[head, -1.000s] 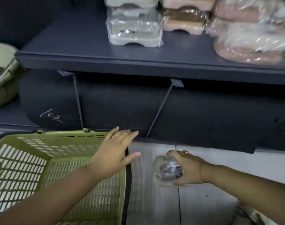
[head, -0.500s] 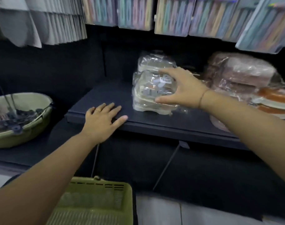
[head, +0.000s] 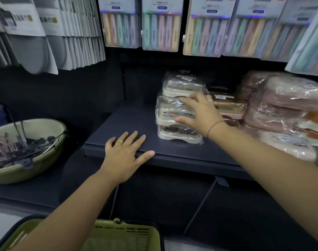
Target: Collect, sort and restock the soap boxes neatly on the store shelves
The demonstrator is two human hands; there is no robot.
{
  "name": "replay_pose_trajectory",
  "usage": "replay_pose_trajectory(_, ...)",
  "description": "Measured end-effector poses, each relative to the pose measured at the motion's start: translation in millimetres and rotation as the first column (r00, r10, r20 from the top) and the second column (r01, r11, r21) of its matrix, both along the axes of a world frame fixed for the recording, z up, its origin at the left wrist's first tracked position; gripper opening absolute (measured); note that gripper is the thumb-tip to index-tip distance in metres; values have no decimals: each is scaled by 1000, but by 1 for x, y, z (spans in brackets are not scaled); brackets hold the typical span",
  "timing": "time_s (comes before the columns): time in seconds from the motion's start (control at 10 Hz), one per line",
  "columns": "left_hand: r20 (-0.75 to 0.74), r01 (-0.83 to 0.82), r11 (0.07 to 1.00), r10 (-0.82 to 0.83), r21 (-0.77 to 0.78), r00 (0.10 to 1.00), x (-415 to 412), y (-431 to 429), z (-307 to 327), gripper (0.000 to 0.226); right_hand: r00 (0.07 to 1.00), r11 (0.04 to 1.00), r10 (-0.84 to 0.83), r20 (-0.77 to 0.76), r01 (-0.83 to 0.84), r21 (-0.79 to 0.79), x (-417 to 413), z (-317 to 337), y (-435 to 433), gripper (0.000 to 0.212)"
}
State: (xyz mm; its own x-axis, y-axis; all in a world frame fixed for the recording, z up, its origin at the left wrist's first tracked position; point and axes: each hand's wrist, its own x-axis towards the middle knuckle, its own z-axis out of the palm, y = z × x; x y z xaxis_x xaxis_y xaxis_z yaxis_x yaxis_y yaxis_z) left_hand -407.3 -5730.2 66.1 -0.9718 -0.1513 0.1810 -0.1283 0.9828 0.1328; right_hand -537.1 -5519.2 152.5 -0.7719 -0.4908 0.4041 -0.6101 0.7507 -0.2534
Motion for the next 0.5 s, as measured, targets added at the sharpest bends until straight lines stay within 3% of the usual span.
replay_pose_trajectory(0.2,-4,1,1000,-1,-1,1000,0,1,1,128,993,982,-69,-98,85,166,13,-2,0,72)
replay_pose_trajectory(0.3,-22,-1,1000,1,2,1000,2,2,1,130,994,990,-42,-100,56,132,27,2,13,86)
replay_pose_trajectory(0.4,-47,-2,992,8,124,999,6,3,2,124,995,999,31,-96,-29,24,61,24,39,91)
replay_pose_trajectory(0.5,-132,-1,925,55,379,990,21,11,22,88,982,972,111,-153,-139,-192,105,50,92,84)
